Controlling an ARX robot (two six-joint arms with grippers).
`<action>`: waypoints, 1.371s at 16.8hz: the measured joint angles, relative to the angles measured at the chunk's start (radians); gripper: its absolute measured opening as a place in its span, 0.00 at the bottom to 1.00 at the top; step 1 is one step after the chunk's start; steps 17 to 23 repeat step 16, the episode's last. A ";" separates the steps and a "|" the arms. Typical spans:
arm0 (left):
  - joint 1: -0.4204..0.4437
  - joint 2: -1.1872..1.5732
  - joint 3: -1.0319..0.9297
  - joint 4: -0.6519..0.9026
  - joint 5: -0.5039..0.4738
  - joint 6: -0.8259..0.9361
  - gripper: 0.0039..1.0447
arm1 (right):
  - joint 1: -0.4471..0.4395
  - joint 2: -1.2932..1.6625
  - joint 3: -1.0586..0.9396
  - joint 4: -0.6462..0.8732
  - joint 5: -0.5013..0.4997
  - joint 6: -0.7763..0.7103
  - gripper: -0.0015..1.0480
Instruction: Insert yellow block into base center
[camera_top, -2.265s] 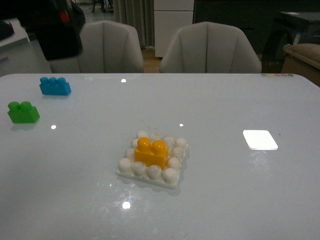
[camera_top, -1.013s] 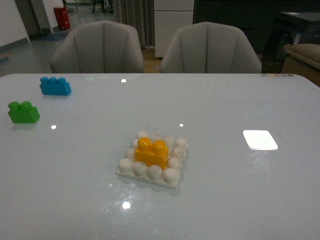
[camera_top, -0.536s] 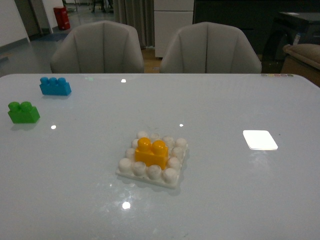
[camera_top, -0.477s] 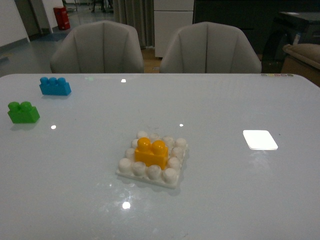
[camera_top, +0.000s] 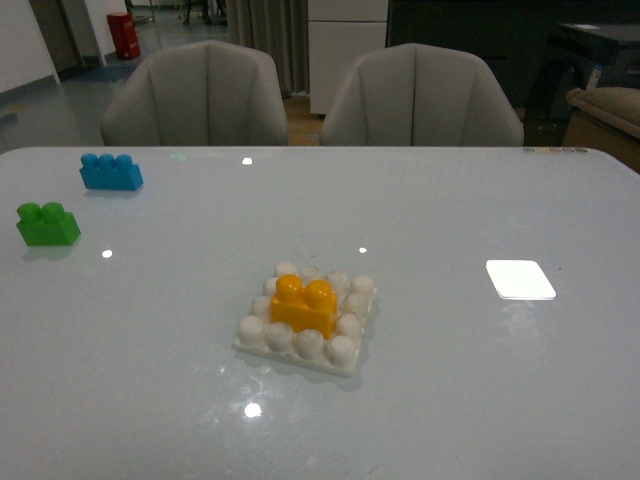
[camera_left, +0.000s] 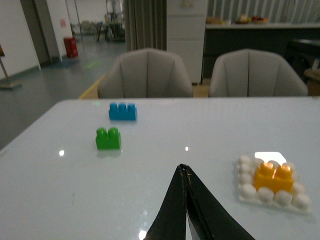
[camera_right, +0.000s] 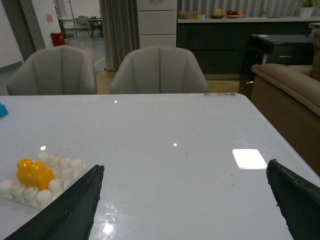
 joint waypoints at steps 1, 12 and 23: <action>0.000 0.000 0.004 -0.006 -0.002 0.000 0.01 | 0.000 0.000 0.000 0.000 0.000 0.000 0.94; 0.001 -0.001 -0.002 -0.021 -0.001 0.000 0.88 | 0.000 0.000 0.000 0.000 0.000 0.000 0.94; 0.001 -0.001 -0.002 -0.021 -0.001 0.001 0.94 | 0.000 0.000 0.000 0.000 0.000 0.000 0.94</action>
